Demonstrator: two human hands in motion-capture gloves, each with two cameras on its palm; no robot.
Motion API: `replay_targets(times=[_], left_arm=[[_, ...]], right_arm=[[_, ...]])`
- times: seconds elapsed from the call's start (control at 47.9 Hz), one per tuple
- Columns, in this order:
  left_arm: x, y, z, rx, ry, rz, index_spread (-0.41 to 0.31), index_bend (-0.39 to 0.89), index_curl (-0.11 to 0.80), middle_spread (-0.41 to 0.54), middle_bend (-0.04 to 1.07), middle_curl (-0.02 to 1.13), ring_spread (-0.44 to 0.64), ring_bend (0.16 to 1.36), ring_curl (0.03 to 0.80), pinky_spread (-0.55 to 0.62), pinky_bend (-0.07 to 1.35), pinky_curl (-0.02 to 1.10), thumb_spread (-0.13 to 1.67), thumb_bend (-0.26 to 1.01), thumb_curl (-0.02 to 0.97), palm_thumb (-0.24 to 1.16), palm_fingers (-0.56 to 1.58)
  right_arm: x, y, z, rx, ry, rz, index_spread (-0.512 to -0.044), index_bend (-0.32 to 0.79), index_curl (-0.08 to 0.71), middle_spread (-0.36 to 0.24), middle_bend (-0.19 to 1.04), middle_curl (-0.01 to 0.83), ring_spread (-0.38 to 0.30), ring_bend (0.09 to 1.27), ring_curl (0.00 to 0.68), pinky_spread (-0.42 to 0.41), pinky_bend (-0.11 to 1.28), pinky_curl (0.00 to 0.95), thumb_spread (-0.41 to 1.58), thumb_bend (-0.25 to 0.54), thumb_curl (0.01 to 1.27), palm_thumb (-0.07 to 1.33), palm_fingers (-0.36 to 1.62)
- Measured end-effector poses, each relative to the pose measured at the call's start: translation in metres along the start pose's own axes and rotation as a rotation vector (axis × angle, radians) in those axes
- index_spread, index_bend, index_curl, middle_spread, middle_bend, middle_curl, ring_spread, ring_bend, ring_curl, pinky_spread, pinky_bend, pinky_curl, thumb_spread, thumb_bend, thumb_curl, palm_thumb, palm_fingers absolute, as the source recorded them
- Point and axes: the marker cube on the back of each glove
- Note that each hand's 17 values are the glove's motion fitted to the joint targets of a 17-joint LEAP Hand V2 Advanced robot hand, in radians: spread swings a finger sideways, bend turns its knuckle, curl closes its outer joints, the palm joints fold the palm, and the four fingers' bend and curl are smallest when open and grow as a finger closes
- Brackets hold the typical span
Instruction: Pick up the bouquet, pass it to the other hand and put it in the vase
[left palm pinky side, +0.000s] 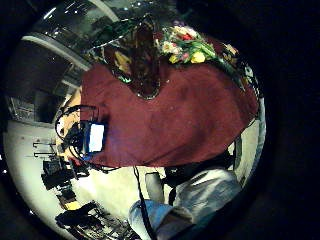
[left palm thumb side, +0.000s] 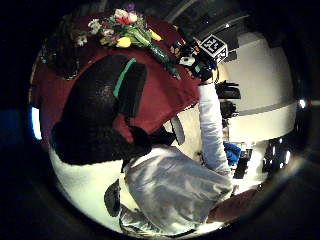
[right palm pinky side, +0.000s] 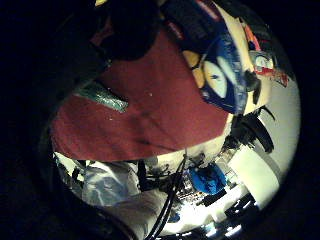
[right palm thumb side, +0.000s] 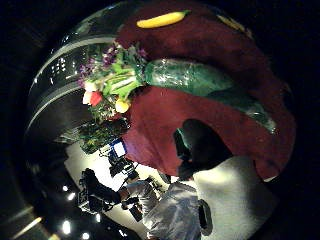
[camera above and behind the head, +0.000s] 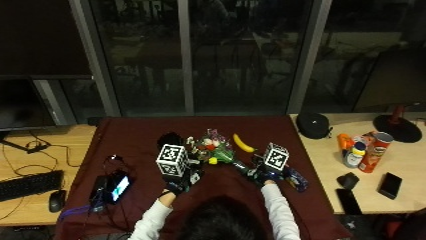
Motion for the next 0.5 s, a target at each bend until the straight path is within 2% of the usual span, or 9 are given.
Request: replay_targets(times=[0.063, 0.104, 0.251, 0.334, 0.397, 0.501], left_arm=[[-0.001, 0.002, 0.001, -0.011, -0.007, -0.008, -0.03, 0.14, 0.258, 0.119, 0.2, 0.38, 0.2, 0.54, 0.316, 0.3, 0.3, 0.32, 1.22, -0.02, 0.292, 0.29, 0.36], [-0.003, 0.002, 0.003, -0.017, -0.009, -0.012, -0.035, 0.15, 0.262, 0.118, 0.2, 0.38, 0.2, 0.54, 0.315, 0.3, 0.3, 0.32, 1.22, -0.02, 0.293, 0.29, 0.37], [-0.009, 0.005, 0.005, -0.025, 0.0, -0.038, -0.042, 0.15, 0.27, 0.108, 0.2, 0.38, 0.2, 0.53, 0.31, 0.29, 0.28, 0.32, 1.22, -0.02, 0.295, 0.29, 0.39], [-0.014, 0.004, 0.007, -0.037, -0.002, -0.049, -0.048, 0.15, 0.277, 0.104, 0.19, 0.39, 0.19, 0.52, 0.308, 0.29, 0.27, 0.32, 1.22, -0.02, 0.295, 0.3, 0.4], [-0.016, 0.001, 0.009, -0.034, 0.004, -0.05, -0.05, 0.15, 0.282, 0.104, 0.19, 0.39, 0.19, 0.51, 0.308, 0.29, 0.27, 0.32, 1.22, -0.02, 0.295, 0.3, 0.4], [-0.017, 0.0, 0.012, -0.05, 0.01, -0.057, -0.052, 0.14, 0.285, 0.098, 0.19, 0.39, 0.19, 0.51, 0.307, 0.28, 0.26, 0.33, 1.22, -0.02, 0.294, 0.3, 0.41]], right_arm=[[-0.007, 0.002, 0.004, 0.179, 0.01, -0.151, -0.173, 0.05, 0.012, 0.035, 0.34, 0.411, -0.016, 0.78, 0.385, 0.125, 0.9, 0.392, 1.04, -0.017, 0.36, 0.58, 0.41], [-0.01, 0.013, 0.007, 0.211, 0.026, -0.181, -0.171, 0.06, 0.021, 0.033, 0.34, 0.412, -0.019, 0.77, 0.385, 0.122, 0.89, 0.389, 1.03, -0.016, 0.36, 0.59, 0.42], [-0.009, 0.01, 0.027, 0.233, 0.075, -0.043, -0.174, 0.08, 0.049, 0.021, 0.34, 0.416, -0.025, 0.74, 0.377, 0.126, 0.86, 0.376, 1.02, -0.014, 0.38, 0.63, 0.43], [-0.014, 0.008, 0.035, 0.252, 0.135, -0.018, -0.179, 0.09, 0.068, 0.012, 0.34, 0.42, -0.028, 0.71, 0.372, 0.122, 0.83, 0.366, 1.01, -0.01, 0.39, 0.66, 0.45], [-0.019, 0.01, 0.038, 0.251, 0.133, -0.04, -0.192, 0.11, 0.088, -0.008, 0.38, 0.432, -0.052, 0.67, 0.364, 0.106, 0.79, 0.355, 1.01, 0.004, 0.4, 0.71, 0.48], [-0.019, 0.008, 0.038, 0.306, 0.131, 0.005, -0.232, 0.12, 0.113, -0.052, 0.44, 0.453, -0.104, 0.68, 0.368, 0.078, 0.69, 0.328, 1.01, 0.012, 0.41, 0.79, 0.57]])
